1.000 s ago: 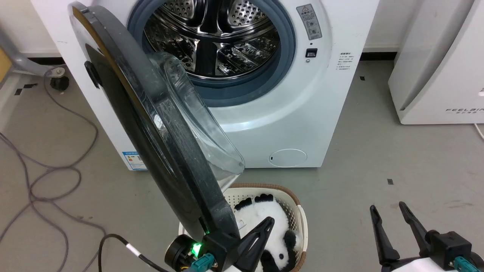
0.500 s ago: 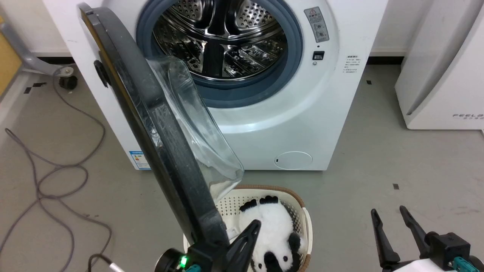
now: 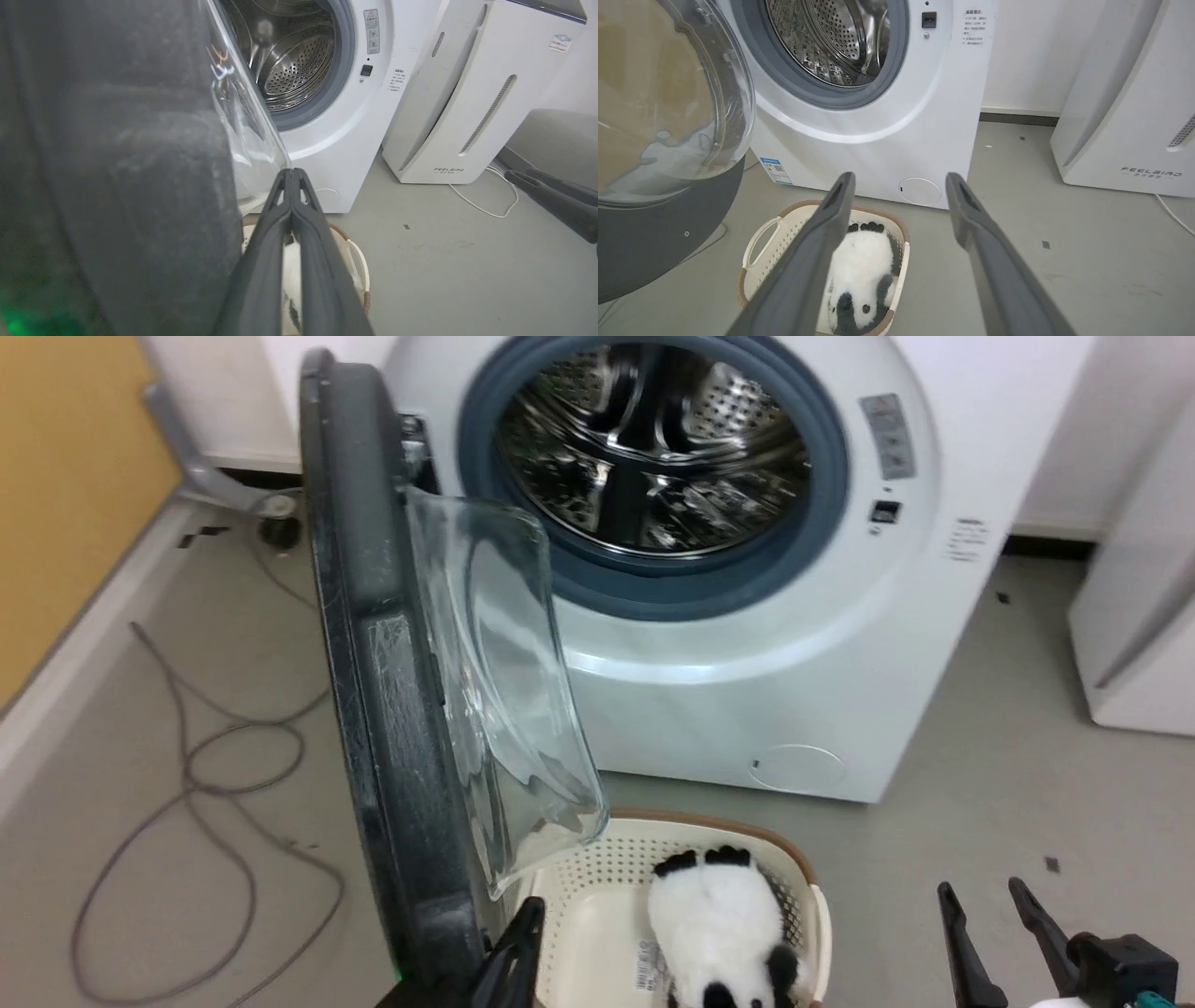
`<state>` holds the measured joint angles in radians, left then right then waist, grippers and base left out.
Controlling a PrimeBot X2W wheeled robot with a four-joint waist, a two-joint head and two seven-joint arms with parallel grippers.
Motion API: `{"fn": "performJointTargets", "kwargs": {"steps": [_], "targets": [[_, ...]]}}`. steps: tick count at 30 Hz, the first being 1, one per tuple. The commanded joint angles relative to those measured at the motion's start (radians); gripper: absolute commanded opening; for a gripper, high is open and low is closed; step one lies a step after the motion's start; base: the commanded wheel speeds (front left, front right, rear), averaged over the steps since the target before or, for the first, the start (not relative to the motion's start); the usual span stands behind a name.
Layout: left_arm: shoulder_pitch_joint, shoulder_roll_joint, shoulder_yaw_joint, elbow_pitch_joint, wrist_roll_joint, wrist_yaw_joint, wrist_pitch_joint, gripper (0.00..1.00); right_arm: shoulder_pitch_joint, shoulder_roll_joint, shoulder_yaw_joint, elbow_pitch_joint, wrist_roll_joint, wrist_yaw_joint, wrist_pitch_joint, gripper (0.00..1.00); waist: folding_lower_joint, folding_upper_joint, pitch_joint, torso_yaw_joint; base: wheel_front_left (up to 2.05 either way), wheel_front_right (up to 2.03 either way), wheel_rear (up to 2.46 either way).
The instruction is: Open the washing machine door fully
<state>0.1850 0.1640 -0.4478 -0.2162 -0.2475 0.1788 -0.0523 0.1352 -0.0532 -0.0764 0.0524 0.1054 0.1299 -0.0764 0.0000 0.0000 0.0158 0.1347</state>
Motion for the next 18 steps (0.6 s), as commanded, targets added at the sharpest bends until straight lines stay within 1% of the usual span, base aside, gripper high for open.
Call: {"fn": "performJointTargets", "kwargs": {"steps": [1,5,7,8,11,14,15,16,18], "targets": [[0.021,0.003,0.016,-0.013,-0.001,0.017,-0.01,0.0,0.016,0.003,-0.003,-0.007,0.005,0.001,0.003,1.0,0.0,0.0,-0.013,0.044,0.0,0.0,0.0],[0.045,-0.005,0.047,-0.034,-0.027,0.041,-0.016,0.0,0.025,0.003,-0.021,-0.011,0.009,0.001,0.009,1.0,0.0,0.0,-0.017,0.093,0.0,0.0,0.0],[0.051,-0.001,0.068,-0.037,-0.035,0.053,-0.021,0.0,0.029,0.003,-0.023,-0.012,0.009,0.001,0.01,1.0,0.0,0.0,-0.018,0.115,0.0,0.0,0.0],[0.051,-0.001,0.068,-0.037,-0.035,0.053,-0.021,0.0,0.029,0.003,-0.023,-0.012,0.009,0.001,0.01,1.0,0.0,0.0,-0.018,0.115,0.0,0.0,0.0],[0.051,0.013,0.116,-0.029,-0.051,0.068,-0.037,0.0,0.029,0.003,-0.021,-0.016,0.011,0.001,0.011,1.0,0.0,0.0,-0.017,0.144,0.0,0.0,0.0],[0.048,0.023,0.143,-0.015,-0.061,0.072,-0.047,0.0,0.026,0.003,-0.017,-0.018,0.01,0.001,0.013,1.0,0.0,0.0,-0.017,0.149,0.0,0.0,0.0],[0.042,0.028,0.175,0.006,-0.085,0.071,-0.06,0.0,0.024,0.003,-0.014,-0.019,0.01,0.001,0.015,1.0,0.0,0.0,-0.015,0.152,0.0,0.0,0.0],[0.042,0.028,0.175,0.006,-0.085,0.071,-0.06,0.0,0.024,0.003,-0.014,-0.019,0.01,0.001,0.015,1.0,0.0,0.0,-0.015,0.152,0.0,0.0,0.0],[0.03,0.031,0.21,0.03,-0.116,0.066,-0.076,0.0,0.021,0.003,-0.01,-0.022,0.009,0.001,0.017,1.0,0.0,0.0,-0.013,0.15,0.0,0.0,0.0]]}}
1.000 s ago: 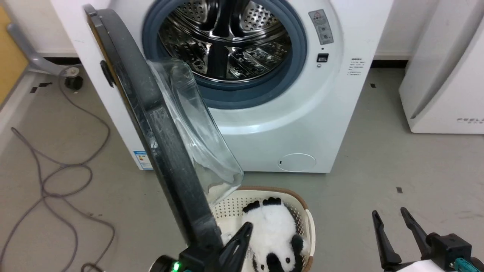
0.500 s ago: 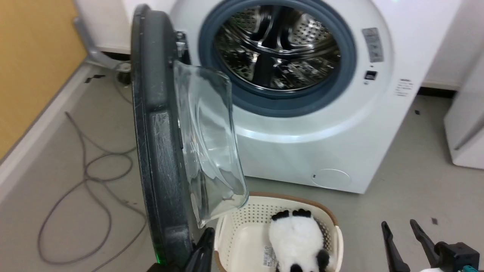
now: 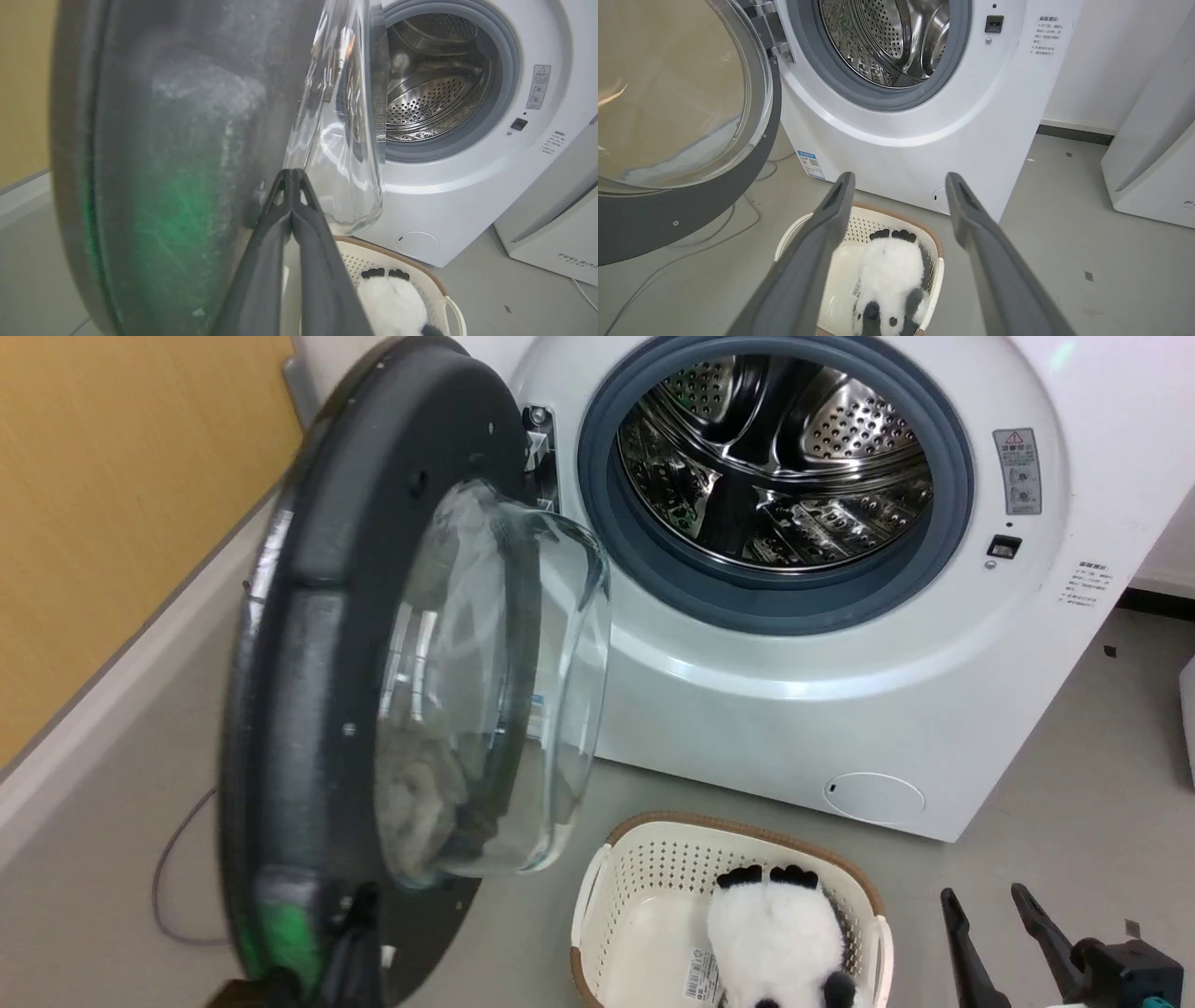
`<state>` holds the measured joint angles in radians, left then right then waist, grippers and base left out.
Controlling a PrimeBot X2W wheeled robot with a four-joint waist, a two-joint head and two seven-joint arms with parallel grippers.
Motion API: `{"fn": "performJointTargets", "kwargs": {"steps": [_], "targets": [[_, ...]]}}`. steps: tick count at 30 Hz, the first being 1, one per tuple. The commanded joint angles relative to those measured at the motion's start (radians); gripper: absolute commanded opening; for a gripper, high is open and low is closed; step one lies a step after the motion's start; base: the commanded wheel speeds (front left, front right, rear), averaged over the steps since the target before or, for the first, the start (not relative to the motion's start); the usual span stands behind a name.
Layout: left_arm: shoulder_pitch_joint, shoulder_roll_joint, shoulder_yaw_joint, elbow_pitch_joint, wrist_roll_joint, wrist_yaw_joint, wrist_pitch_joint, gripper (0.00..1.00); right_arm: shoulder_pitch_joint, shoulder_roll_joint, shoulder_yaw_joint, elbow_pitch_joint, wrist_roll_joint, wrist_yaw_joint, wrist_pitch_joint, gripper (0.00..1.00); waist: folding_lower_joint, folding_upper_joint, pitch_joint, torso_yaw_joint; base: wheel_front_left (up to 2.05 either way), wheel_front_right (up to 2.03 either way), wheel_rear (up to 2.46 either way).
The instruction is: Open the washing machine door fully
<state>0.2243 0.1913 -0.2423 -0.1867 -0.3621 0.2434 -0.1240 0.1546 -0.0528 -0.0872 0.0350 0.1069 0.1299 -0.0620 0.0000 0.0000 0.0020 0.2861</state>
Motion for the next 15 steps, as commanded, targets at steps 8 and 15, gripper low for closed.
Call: {"fn": "performJointTargets", "kwargs": {"steps": [8,15], "targets": [[-0.115,0.058,0.184,0.176,-0.117,-0.034,-0.08,0.0,-0.006,0.003,0.009,-0.007,0.007,0.001,0.005,1.0,0.0,0.0,0.024,-0.035,0.0,0.0,0.0],[-0.237,0.13,0.329,0.418,-0.157,-0.07,-0.129,0.0,-0.018,0.003,0.018,-0.003,0.004,0.001,0.003,1.0,0.0,0.0,0.04,-0.076,0.0,0.0,0.0]]}}
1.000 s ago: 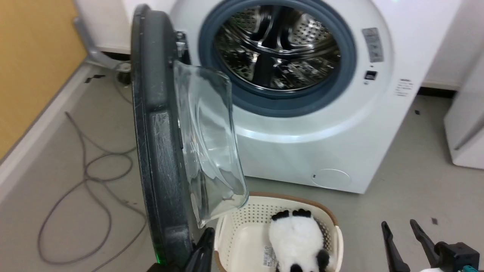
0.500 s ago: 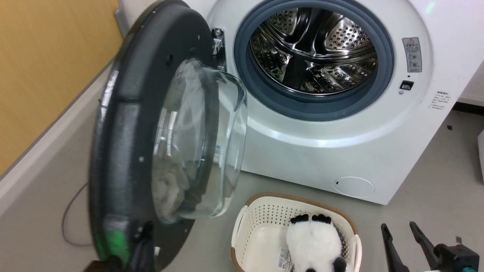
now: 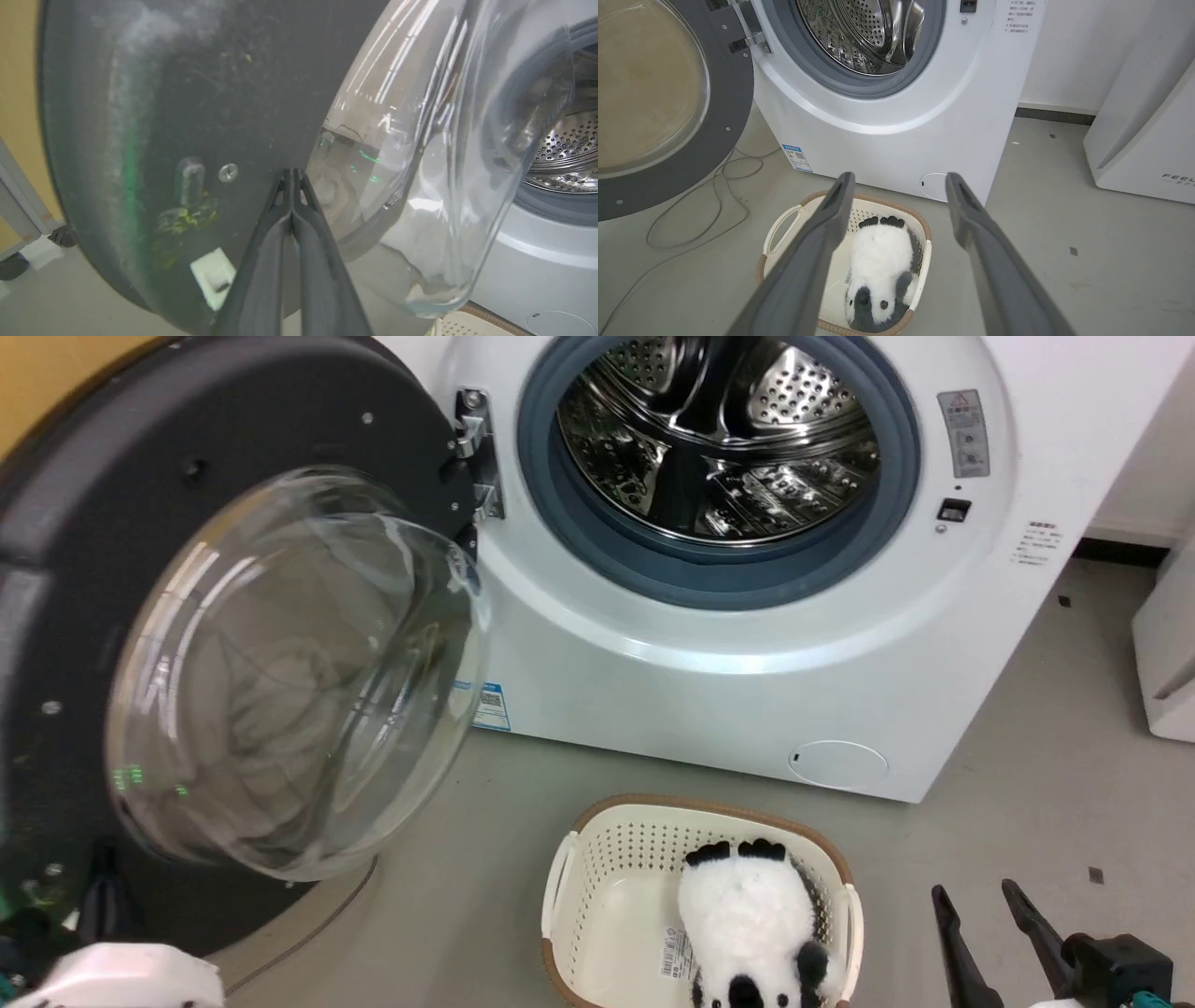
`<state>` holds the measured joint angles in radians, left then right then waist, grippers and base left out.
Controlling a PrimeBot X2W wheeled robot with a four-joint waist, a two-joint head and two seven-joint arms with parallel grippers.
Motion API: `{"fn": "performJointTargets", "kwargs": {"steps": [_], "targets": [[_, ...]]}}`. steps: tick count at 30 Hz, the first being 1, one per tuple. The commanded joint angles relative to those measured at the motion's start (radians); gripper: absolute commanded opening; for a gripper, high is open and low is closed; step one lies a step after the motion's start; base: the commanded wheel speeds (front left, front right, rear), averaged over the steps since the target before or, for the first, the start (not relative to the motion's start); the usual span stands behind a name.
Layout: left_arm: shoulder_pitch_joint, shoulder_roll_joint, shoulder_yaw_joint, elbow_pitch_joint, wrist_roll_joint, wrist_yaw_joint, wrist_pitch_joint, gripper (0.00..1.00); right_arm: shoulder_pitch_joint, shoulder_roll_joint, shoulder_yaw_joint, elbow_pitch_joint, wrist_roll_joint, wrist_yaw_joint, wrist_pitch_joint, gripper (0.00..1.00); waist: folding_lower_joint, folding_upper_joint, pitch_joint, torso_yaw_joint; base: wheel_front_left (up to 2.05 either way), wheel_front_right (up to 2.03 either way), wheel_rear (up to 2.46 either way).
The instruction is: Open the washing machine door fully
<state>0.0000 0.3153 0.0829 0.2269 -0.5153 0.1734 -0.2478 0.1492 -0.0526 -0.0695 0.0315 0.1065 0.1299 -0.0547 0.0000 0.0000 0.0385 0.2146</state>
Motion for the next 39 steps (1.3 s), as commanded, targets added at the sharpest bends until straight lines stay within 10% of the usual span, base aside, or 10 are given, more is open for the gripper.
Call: {"fn": "performJointTargets", "kwargs": {"steps": [1,15,29,31,39], "targets": [[-0.025,0.011,0.016,0.029,-0.004,-0.004,-0.008,0.0,-0.014,0.002,0.001,0.002,0.003,0.001,-0.004,1.0,0.0,0.0,0.005,-0.009,0.0,0.0,0.0],[-0.122,-0.024,0.206,0.213,0.089,-0.11,-0.014,0.0,-0.025,0.002,-0.005,0.017,0.008,0.001,-0.016,1.0,0.0,0.0,0.018,-0.025,0.0,0.0,0.0],[0.108,-0.205,0.148,0.003,0.287,-0.192,-0.014,0.02,-0.016,0.002,0.016,0.048,0.012,0.001,-0.049,1.0,0.0,0.0,-0.033,-0.04,0.0,0.0,0.0],[0.127,-0.219,0.117,-0.016,0.309,-0.197,-0.014,1.0,-0.02,0.002,0.018,0.05,0.011,0.001,-0.055,1.0,0.0,0.0,-0.034,-0.042,0.0,0.0,0.0],[0.163,-0.255,0.002,-0.125,0.373,-0.18,-0.014,1.0,-0.029,0.002,0.03,0.036,-0.009,0.001,-0.062,1.0,0.0,0.0,-0.044,-0.081,0.0,0.0,0.0]]}}
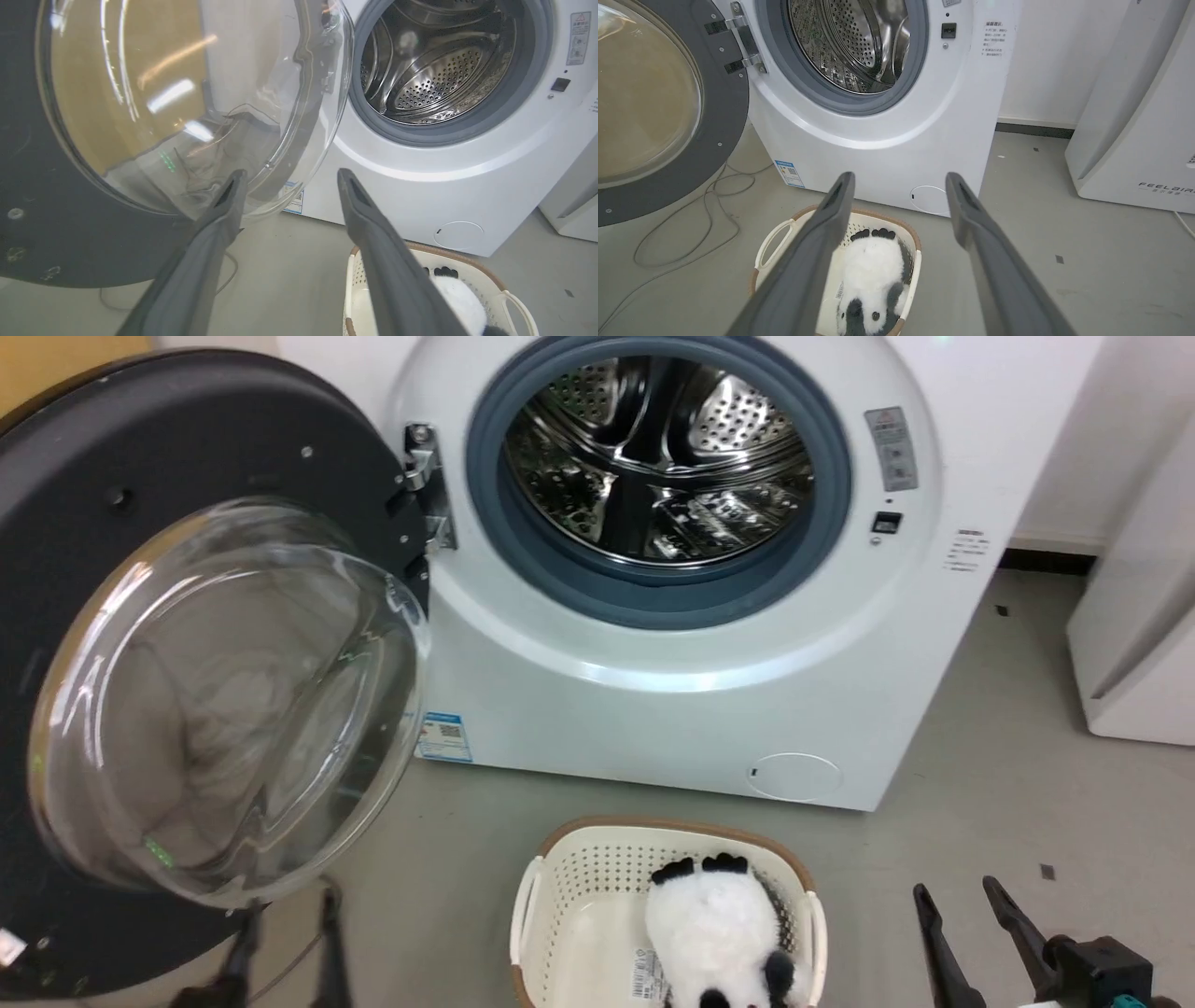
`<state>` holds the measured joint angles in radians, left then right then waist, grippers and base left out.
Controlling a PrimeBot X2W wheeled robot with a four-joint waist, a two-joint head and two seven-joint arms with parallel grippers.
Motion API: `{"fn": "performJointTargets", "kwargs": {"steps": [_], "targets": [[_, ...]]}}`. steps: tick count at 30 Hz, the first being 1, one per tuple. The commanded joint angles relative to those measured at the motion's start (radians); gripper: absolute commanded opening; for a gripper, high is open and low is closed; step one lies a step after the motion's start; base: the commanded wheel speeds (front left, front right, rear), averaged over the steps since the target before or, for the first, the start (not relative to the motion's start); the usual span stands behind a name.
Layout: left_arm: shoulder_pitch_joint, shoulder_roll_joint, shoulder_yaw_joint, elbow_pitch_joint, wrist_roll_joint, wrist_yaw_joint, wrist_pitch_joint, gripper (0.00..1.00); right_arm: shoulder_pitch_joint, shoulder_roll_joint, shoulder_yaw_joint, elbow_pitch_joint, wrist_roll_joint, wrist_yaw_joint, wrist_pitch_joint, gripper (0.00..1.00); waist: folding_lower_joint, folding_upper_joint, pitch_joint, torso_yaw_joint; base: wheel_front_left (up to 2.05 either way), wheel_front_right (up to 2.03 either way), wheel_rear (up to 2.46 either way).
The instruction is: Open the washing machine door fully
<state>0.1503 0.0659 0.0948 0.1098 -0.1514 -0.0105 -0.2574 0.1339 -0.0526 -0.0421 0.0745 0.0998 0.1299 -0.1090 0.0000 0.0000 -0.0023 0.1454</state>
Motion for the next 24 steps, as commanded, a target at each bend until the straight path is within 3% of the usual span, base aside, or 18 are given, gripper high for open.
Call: {"fn": "performJointTargets", "kwargs": {"steps": [1,11,24], "targets": [[0.012,-0.007,-0.027,-0.014,0.014,0.005,-0.004,1.0,-0.013,0.002,0.003,-0.013,-0.007,0.001,-0.007,1.0,0.0,0.0,-0.005,-0.02,0.0,0.0,0.0],[-0.014,-0.004,-0.113,-0.013,0.057,0.015,-0.004,1.0,0.005,0.002,0.024,-0.097,-0.056,0.001,0.022,1.0,0.0,0.0,-0.017,-0.116,0.0,0.0,0.0],[-0.013,0.005,-0.13,-0.008,0.056,0.025,0.011,1.0,0.026,0.002,0.036,-0.126,-0.05,0.001,0.037,1.0,0.0,0.0,-0.018,-0.153,0.0,0.0,0.0]]}}
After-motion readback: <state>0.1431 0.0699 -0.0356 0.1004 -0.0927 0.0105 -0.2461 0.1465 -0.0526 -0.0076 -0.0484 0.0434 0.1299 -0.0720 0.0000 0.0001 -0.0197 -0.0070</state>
